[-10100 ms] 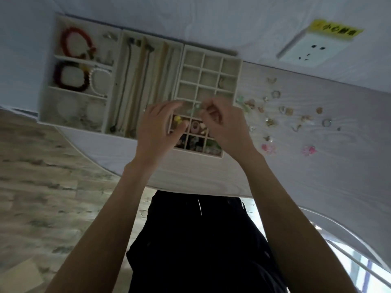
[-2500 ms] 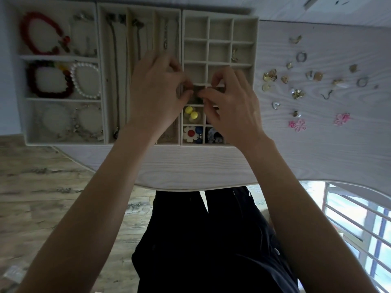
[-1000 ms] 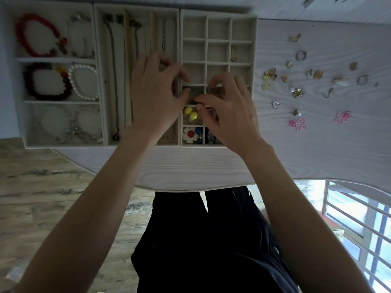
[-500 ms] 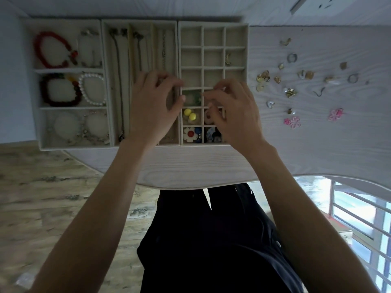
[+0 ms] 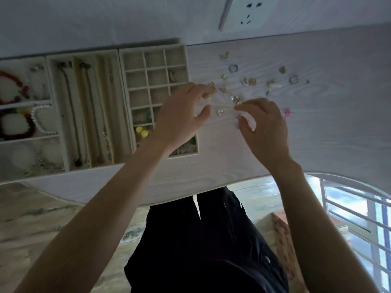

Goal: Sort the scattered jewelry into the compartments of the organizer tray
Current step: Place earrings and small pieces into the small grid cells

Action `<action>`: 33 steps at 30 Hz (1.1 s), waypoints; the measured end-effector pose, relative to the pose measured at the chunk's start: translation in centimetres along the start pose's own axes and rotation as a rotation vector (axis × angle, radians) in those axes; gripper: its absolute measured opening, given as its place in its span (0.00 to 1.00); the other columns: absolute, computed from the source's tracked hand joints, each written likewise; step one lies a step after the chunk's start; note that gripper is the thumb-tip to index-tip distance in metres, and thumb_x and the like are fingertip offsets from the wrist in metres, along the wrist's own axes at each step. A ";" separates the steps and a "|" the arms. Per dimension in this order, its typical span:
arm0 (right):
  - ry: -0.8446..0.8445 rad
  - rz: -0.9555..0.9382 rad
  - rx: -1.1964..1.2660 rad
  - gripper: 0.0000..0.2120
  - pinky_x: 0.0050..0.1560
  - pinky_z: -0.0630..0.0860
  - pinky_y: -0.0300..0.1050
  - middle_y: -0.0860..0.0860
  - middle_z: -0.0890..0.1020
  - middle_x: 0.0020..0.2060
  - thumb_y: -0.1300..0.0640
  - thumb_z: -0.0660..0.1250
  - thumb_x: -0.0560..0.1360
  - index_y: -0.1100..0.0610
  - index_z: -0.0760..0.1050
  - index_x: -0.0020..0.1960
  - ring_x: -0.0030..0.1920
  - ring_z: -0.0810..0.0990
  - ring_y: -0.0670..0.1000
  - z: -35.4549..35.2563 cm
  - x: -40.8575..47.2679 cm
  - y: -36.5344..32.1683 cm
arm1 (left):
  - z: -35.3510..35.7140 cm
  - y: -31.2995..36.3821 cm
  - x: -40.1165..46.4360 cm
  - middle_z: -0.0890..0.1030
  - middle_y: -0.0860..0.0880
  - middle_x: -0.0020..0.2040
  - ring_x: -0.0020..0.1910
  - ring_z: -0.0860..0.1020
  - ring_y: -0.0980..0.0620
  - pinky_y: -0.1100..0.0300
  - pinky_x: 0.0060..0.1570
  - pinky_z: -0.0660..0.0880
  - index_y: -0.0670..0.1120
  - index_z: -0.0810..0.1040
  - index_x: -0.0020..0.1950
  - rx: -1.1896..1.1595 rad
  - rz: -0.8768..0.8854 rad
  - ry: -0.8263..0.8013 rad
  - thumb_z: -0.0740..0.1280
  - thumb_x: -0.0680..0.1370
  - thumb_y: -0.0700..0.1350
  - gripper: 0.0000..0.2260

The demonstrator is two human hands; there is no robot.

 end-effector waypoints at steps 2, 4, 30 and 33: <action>-0.032 0.042 -0.019 0.12 0.51 0.70 0.43 0.55 0.79 0.52 0.61 0.66 0.72 0.57 0.80 0.55 0.53 0.76 0.56 0.0 0.6 2.6 | 1.6 0.4 1.1 0.78 0.46 0.56 0.55 0.75 0.48 0.54 0.58 0.70 0.45 0.76 0.61 0.067 -0.015 -0.018 0.67 0.76 0.43 0.14; -0.046 0.044 -0.012 0.12 0.51 0.69 0.41 0.55 0.79 0.52 0.62 0.66 0.73 0.57 0.79 0.56 0.53 0.76 0.57 -0.1 1.5 4.6 | 3.2 0.7 2.3 0.77 0.45 0.58 0.58 0.73 0.45 0.51 0.59 0.68 0.45 0.76 0.61 0.218 -0.037 -0.005 0.68 0.75 0.44 0.15; -0.264 0.176 0.796 0.03 0.39 0.70 0.28 0.43 0.80 0.36 0.58 0.71 0.73 0.55 0.80 0.46 0.34 0.75 0.35 4.5 9.5 -7.5 | -9.7 -11.6 -6.7 0.70 0.43 0.63 0.55 0.76 0.47 0.56 0.53 0.74 0.47 0.69 0.70 0.069 -0.710 0.477 0.67 0.77 0.44 0.22; -0.169 -0.118 0.432 0.05 0.46 0.73 0.37 0.44 0.80 0.39 0.58 0.69 0.72 0.55 0.79 0.48 0.42 0.76 0.42 6.7 11.2 -13.8 | -10.4 -13.3 -6.5 0.75 0.44 0.59 0.51 0.77 0.50 0.53 0.53 0.76 0.48 0.72 0.68 0.033 -0.700 0.384 0.68 0.76 0.45 0.20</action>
Point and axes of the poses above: each hand's wrist, its own x-axis towards the middle knuckle, its own z-axis out of the palm, y = z × x, the point moved 9 cm from there along x, towards the middle knuckle
